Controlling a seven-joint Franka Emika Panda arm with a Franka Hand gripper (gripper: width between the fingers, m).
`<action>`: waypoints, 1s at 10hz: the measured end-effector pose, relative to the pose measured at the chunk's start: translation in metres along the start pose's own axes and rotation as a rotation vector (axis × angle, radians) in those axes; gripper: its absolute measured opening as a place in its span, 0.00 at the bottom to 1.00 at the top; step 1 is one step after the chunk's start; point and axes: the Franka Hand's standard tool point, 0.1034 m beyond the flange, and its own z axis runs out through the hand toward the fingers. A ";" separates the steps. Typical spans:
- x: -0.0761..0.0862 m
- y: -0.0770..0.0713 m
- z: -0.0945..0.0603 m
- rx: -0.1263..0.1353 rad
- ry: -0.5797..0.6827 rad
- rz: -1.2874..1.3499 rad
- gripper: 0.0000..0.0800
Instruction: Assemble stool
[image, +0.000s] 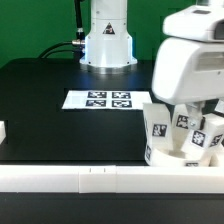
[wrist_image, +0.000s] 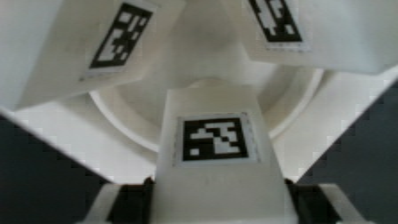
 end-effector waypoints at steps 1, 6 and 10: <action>-0.002 0.003 0.000 -0.002 -0.018 0.121 0.42; -0.006 0.020 0.003 0.015 -0.019 0.553 0.42; -0.006 0.027 0.000 -0.045 0.001 0.844 0.43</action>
Offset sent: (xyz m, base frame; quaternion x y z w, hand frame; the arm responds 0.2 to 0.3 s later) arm 0.0000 0.0000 0.0000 0.0000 0.0000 0.1296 0.9916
